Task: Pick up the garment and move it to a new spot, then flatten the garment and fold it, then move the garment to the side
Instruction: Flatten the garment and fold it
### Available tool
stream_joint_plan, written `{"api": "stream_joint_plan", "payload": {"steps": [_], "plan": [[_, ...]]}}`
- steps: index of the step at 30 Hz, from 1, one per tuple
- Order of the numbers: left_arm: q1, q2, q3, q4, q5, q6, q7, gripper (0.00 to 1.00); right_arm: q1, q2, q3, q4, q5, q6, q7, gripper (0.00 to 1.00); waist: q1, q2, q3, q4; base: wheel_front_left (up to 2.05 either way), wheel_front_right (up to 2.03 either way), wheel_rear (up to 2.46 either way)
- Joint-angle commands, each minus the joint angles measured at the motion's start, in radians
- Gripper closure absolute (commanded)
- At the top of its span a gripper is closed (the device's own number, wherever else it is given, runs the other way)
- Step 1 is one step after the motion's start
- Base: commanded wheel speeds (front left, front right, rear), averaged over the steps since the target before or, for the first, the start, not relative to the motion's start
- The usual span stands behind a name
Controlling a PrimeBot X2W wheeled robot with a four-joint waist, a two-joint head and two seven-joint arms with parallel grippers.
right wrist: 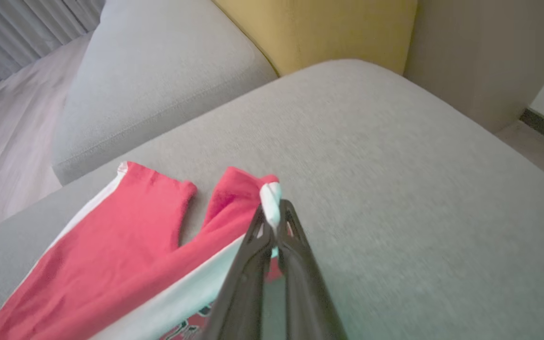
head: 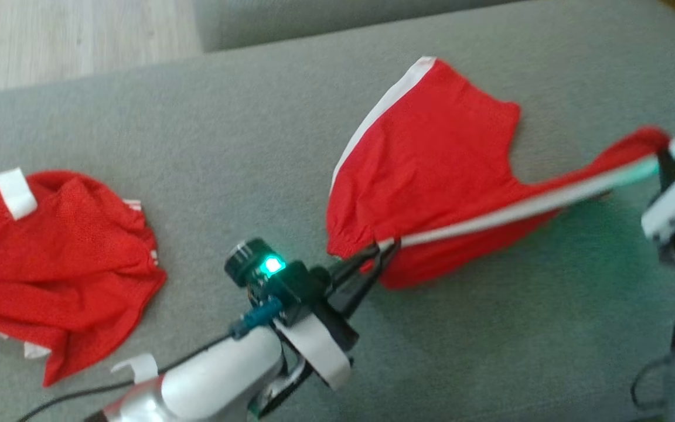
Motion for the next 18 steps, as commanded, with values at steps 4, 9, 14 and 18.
{"api": "stream_joint_plan", "payload": {"steps": [4, 9, 14, 18], "plan": [[-0.090, 0.019, 0.059, -0.024, 0.002, -0.012, 0.000, 1.00, -0.168, 0.008, 0.036, -0.010, -0.057, 0.002, -0.011, 1.00, -0.0002, 0.0000, 0.079, 0.053, 0.00, 0.00, 0.00], [-0.138, 0.007, 0.064, -0.016, 0.012, -0.027, 0.002, 1.00, -0.303, 0.016, 0.057, 0.089, -0.111, 0.002, -0.056, 1.00, -0.0002, 0.0000, 0.133, 0.095, 0.00, 0.00, 0.00], [-0.169, -0.020, 0.062, -0.001, 0.018, -0.042, -0.003, 1.00, -0.414, 0.020, 0.071, 0.205, -0.161, 0.002, -0.111, 1.00, -0.0002, 0.0000, 0.169, 0.139, 0.00, 0.00, 0.00], [-0.186, -0.039, 0.057, 0.014, 0.022, -0.053, -0.007, 1.00, -0.487, 0.019, 0.070, 0.298, -0.200, 0.002, -0.153, 1.00, -0.0002, 0.0000, 0.193, 0.168, 0.00, 0.00, 0.00]]}}
